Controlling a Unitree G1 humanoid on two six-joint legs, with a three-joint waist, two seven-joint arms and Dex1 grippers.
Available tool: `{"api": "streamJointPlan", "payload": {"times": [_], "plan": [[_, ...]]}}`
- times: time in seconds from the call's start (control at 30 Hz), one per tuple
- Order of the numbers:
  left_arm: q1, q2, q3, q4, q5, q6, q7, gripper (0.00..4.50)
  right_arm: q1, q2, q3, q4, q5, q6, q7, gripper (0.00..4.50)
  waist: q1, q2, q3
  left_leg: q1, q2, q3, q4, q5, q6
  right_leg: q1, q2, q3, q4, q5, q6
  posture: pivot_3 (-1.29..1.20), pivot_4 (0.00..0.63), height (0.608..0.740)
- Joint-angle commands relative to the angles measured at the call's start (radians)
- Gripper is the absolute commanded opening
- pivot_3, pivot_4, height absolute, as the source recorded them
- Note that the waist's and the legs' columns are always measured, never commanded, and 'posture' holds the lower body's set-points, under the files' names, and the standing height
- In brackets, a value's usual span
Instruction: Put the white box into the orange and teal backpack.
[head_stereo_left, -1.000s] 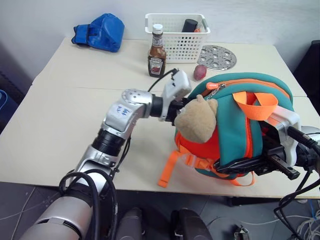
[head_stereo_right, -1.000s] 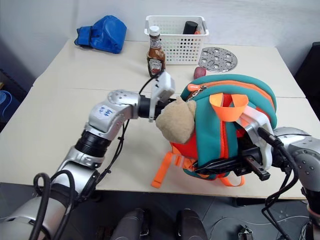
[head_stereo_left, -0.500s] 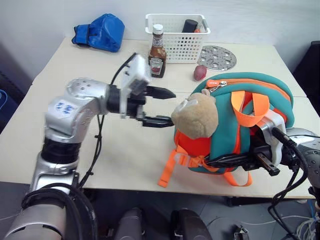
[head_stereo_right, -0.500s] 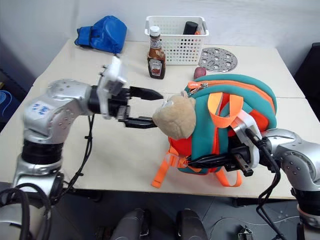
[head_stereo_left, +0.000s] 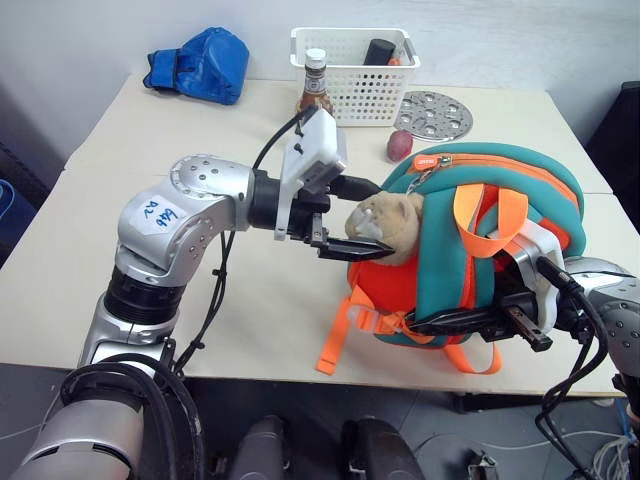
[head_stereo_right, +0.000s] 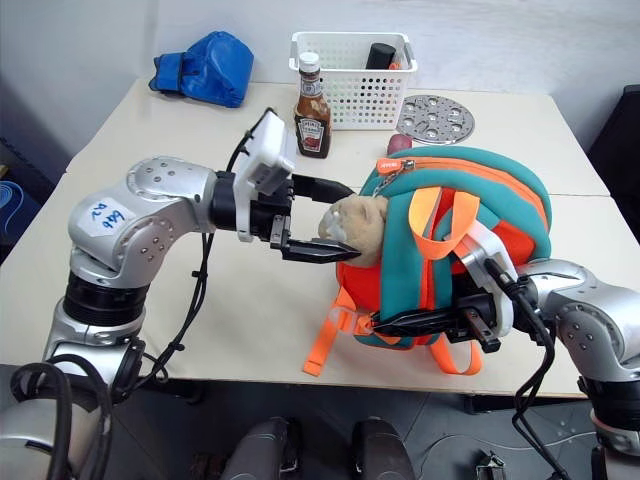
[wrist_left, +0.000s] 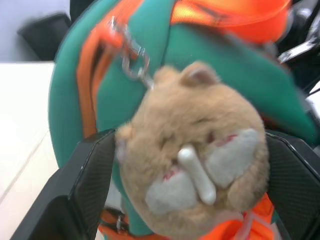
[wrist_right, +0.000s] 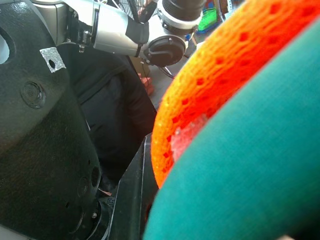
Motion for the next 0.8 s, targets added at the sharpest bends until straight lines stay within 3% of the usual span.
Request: {"api": "streamJointPlan", "payload": {"times": [0.03,0.4,0.47,0.8], "plan": [[-0.033,-0.013,0.018,0.004,-0.038,0.019,-0.023,4.14,0.004,0.004,-0.014,-0.031,0.022,-0.005,0.000,0.00,0.002,0.000,0.000,0.000,0.000,0.000,0.000,0.000,0.000,0.000,0.000,0.000,0.000,0.000,0.000,0.00,0.150,0.740],[-0.076,0.034,0.041,0.053,-0.067,0.068,-0.086,1.29,0.027,0.023,-0.022,-0.043,0.027,-0.015,-0.027,0.00,0.001,0.000,0.000,0.000,0.000,0.000,0.000,0.000,0.000,0.000,0.000,0.000,0.000,0.000,0.000,0.00,0.150,0.740],[-0.078,0.040,0.043,0.052,-0.073,0.074,-0.098,0.97,0.029,0.026,-0.023,-0.043,0.027,-0.016,-0.032,0.00,0.000,0.000,0.000,0.000,0.000,0.000,0.000,0.000,0.000,0.000,-0.001,0.000,0.000,0.000,0.000,0.00,0.150,0.740],[-0.220,0.200,0.069,0.199,-0.016,-0.033,-0.257,0.80,0.025,0.021,-0.037,-0.027,0.038,-0.015,-0.044,0.00,-0.001,0.000,0.000,0.000,0.000,0.000,0.000,0.000,0.000,0.000,0.000,0.000,0.000,0.000,0.000,0.00,0.150,0.740]]}}
